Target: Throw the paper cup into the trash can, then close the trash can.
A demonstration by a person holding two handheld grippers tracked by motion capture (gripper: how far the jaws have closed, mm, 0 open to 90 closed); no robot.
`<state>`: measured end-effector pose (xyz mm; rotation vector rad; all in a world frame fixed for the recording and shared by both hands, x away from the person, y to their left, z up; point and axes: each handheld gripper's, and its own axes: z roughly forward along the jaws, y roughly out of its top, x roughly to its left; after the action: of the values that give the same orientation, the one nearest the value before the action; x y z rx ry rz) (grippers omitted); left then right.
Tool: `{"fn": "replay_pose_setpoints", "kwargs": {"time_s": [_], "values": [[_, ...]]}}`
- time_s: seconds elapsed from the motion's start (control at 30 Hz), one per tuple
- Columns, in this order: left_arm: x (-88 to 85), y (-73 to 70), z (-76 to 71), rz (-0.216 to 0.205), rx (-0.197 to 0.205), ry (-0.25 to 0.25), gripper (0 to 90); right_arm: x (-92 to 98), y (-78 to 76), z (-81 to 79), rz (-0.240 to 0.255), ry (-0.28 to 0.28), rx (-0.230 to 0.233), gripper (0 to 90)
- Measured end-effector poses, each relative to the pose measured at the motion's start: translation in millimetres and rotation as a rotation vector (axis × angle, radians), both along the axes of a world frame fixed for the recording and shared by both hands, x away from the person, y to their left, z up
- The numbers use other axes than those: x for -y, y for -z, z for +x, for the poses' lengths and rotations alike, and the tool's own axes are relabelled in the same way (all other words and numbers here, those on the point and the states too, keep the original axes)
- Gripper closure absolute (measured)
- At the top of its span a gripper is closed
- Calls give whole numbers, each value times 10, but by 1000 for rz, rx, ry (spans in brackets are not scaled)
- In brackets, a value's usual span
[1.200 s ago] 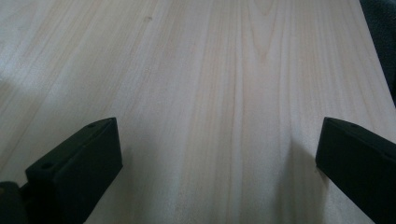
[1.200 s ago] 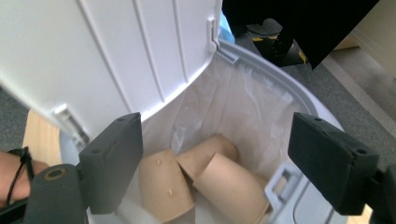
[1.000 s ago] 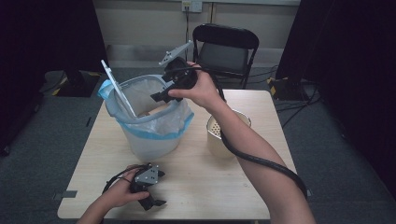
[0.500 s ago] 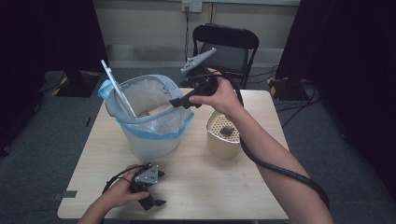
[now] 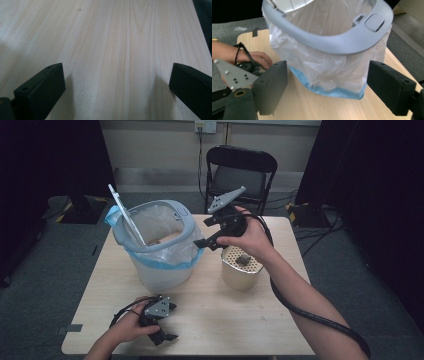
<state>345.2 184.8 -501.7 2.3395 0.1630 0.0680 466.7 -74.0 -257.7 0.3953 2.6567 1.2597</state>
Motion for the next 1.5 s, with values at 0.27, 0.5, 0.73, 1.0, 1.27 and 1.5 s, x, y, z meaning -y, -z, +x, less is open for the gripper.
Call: {"fn": "replay_pose_setpoints", "kwargs": {"time_s": [0.27,0.5,0.73,1.0,1.27,1.5], "values": [[0,0,0,2,0,-1,0,110,182,-109,2,-5,-17,166],[2,4,0,-2,3,-3,0,185,328,-178,1,-3,-29,163],[2,5,0,-3,2,-2,0,245,474,-244,5,-1,-38,144],[4,9,-5,-4,-15,-2,0,295,760,-355,-7,-8,-53,142],[4,9,-5,-3,-15,-2,0,339,1191,-474,-23,-8,-94,143],[4,9,-6,-3,-14,-3,0,379,1565,-564,-42,20,-31,117]]}}
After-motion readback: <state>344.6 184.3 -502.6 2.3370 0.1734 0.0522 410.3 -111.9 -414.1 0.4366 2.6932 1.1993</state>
